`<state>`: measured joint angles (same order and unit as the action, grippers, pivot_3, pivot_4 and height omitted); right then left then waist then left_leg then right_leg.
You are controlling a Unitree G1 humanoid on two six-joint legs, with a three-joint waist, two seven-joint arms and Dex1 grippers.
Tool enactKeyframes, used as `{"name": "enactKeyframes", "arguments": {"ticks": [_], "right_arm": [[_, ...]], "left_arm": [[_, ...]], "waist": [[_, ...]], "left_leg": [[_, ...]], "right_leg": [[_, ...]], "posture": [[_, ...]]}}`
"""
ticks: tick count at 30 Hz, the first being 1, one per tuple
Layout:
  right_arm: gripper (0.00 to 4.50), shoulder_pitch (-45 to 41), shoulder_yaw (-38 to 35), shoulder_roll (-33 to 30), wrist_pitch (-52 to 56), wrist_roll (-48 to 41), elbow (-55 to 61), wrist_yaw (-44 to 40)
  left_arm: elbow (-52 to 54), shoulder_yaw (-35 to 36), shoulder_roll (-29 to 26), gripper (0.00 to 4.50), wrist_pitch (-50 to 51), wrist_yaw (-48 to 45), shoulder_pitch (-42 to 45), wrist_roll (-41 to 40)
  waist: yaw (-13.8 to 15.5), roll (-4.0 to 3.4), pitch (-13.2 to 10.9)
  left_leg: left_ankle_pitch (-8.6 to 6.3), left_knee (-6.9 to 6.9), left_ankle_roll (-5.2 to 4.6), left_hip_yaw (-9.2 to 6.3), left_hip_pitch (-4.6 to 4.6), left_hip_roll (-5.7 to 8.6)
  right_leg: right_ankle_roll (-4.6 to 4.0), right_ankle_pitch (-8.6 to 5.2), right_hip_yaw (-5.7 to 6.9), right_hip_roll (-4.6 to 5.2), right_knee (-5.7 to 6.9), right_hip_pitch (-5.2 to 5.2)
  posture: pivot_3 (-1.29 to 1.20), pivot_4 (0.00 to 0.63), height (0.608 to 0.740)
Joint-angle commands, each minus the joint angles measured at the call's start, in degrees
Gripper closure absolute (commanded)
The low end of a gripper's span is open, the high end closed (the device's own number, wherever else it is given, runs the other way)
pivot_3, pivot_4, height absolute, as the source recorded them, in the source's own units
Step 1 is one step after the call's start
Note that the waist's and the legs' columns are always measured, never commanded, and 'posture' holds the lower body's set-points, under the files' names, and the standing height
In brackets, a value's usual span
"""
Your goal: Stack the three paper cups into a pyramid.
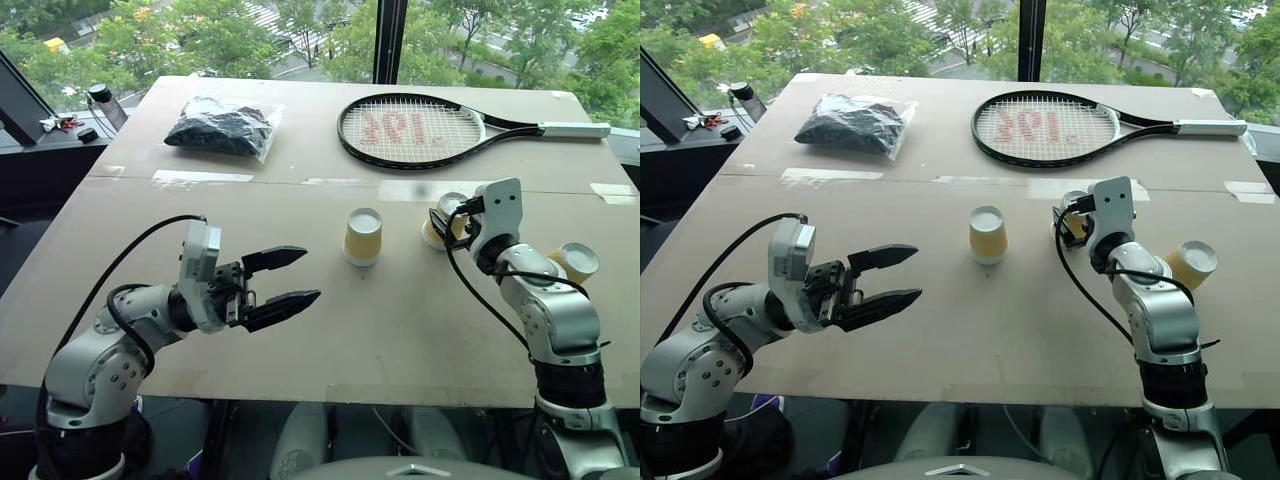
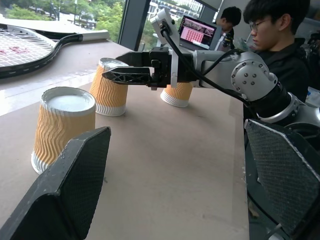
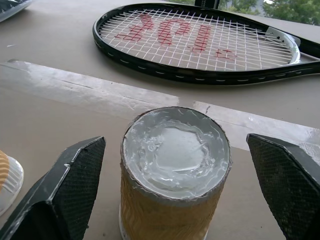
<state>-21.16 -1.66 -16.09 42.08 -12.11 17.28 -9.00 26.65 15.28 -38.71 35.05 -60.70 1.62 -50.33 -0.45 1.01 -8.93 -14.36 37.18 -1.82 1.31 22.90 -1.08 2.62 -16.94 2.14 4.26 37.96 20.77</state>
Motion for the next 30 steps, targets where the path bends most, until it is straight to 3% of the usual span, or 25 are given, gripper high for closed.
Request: {"name": "enactKeyframes", "arguments": {"ticks": [1, 3, 5, 7, 11, 19, 30], "right_arm": [[0.57, -1.42, -0.94, 0.60, -1.39, 0.13, -0.24, 0.04], [1.20, -1.64, -1.02, 0.69, -1.72, 0.27, -0.78, -0.28], [2.20, -1.68, -0.95, 0.65, -2.29, 0.33, -0.98, -0.72], [2.54, -1.65, -0.85, 0.57, -2.66, 0.38, -1.03, -1.09], [2.54, -0.86, -0.85, -0.46, -2.46, -0.59, 1.45, -3.06], [2.54, 4.59, 2.60, -6.33, 2.55, -5.58, 13.40, -11.87], [2.54, 6.76, 7.88, -5.90, 2.83, -5.46, 17.21, -12.00]], "left_arm": [[2.46, 1.25, -0.44, 0.00, -1.13, 0.52, -0.45, -1.30], [2.69, 1.39, -0.54, 0.00, -1.45, 0.66, -0.99, -1.21], [2.83, 1.48, -0.29, 0.00, -2.80, 0.90, -1.63, -0.18], [2.70, 1.43, -0.02, 0.00, -4.07, 1.11, -2.04, 0.67], [-0.01, 1.88, 2.35, 0.00, -9.29, -0.75, -3.21, 1.87], [-5.44, 4.93, -0.65, 0.00, -10.01, -8.58, -7.92, 0.06], [-8.09, 6.48, -1.51, 0.00, -11.08, -13.26, -8.85, 0.04]], "waist": [[-0.19, 0.00, 0.00], [-0.25, -0.01, 0.00], [-0.27, 0.00, 0.00], [-0.27, -0.01, 0.00], [-0.24, -0.01, -0.01], [-0.25, -0.03, -0.02], [-0.24, -0.03, -0.02]], "left_leg": [[0.00, -0.01, 0.00, 0.00, 0.00, 0.00], [0.00, -0.02, 0.00, 0.01, 0.00, 0.00], [-0.01, -0.03, -0.01, 0.04, 0.00, 0.00], [-0.01, -0.03, -0.02, 0.04, 0.00, 0.00], [-0.03, -0.05, -0.05, 0.04, 0.00, 0.00], [-0.06, -0.19, -0.10, 0.05, 0.02, -0.03], [-0.07, -0.18, -0.11, 0.06, 0.03, -0.02]], "right_leg": [[0.00, 0.00, -0.01, 0.00, 0.00, 0.00], [0.00, 0.00, -0.02, 0.00, 0.00, 0.02], [0.00, 0.00, -0.06, 0.01, -0.01, 0.03], [0.00, 0.00, -0.06, 0.01, -0.01, 0.04], [0.00, 0.00, -0.06, 0.02, -0.01, 0.05], [-0.01, -0.01, -0.08, 0.01, -0.04, 0.15], [-0.02, -0.01, -0.08, 0.06, -0.06, 0.15]], "posture": [[0.00, 0.150, 0.740], [0.00, 0.150, 0.740], [0.00, 0.150, 0.740], [0.00, 0.150, 0.740], [0.00, 0.150, 0.740], [0.00, 0.150, 0.740], [0.00, 0.150, 0.740]]}}
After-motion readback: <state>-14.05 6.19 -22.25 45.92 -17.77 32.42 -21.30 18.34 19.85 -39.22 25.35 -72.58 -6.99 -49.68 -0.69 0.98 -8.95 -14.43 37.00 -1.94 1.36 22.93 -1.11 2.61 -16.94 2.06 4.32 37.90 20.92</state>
